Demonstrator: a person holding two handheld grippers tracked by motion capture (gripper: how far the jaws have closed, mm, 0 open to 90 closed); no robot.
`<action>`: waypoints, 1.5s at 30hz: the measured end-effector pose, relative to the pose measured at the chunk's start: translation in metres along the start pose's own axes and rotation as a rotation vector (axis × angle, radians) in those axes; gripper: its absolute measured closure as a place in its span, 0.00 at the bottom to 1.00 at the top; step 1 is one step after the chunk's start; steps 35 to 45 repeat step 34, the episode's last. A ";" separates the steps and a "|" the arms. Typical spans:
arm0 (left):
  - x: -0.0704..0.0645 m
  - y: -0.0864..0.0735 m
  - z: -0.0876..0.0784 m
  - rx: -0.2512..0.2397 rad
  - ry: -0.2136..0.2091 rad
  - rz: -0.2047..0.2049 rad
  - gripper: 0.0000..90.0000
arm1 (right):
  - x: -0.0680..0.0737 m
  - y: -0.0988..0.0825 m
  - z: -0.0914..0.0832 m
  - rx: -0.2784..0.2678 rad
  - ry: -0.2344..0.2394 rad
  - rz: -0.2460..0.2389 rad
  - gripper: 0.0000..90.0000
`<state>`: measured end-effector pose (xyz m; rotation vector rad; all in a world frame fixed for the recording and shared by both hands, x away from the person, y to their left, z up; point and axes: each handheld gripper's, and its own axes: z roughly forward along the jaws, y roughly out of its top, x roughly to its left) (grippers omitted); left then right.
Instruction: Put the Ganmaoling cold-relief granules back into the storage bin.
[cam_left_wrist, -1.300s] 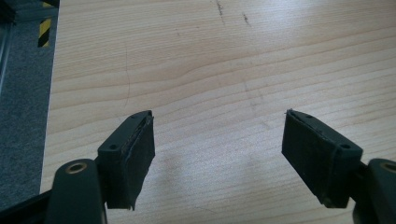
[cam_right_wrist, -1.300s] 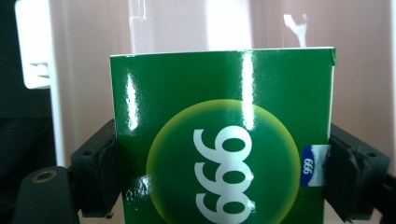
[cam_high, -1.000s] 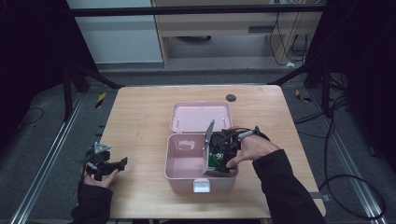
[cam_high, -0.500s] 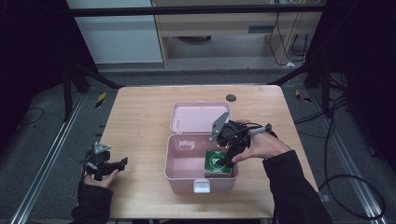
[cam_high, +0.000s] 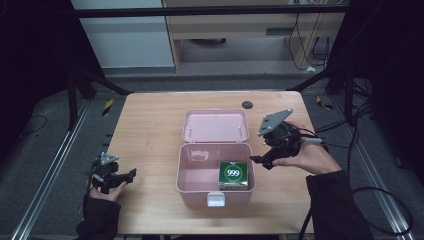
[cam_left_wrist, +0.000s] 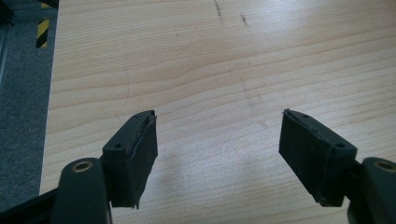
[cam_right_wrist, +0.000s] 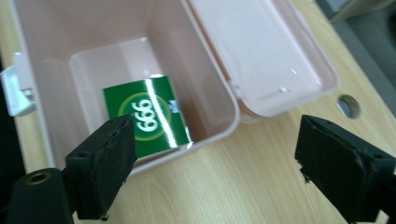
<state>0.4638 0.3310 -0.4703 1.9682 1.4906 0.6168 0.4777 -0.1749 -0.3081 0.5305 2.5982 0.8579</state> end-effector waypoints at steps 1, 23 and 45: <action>0.000 0.000 0.000 0.000 0.000 0.000 0.31 | -0.001 -0.005 -0.001 -0.002 -0.014 0.018 0.16; 0.000 -0.001 -0.001 -0.006 0.001 0.000 0.37 | -0.013 -0.135 0.041 -0.163 -0.303 0.584 0.13; 0.001 -0.003 0.003 -0.008 0.014 0.004 0.29 | -0.010 -0.189 0.054 -0.116 -0.400 0.719 0.08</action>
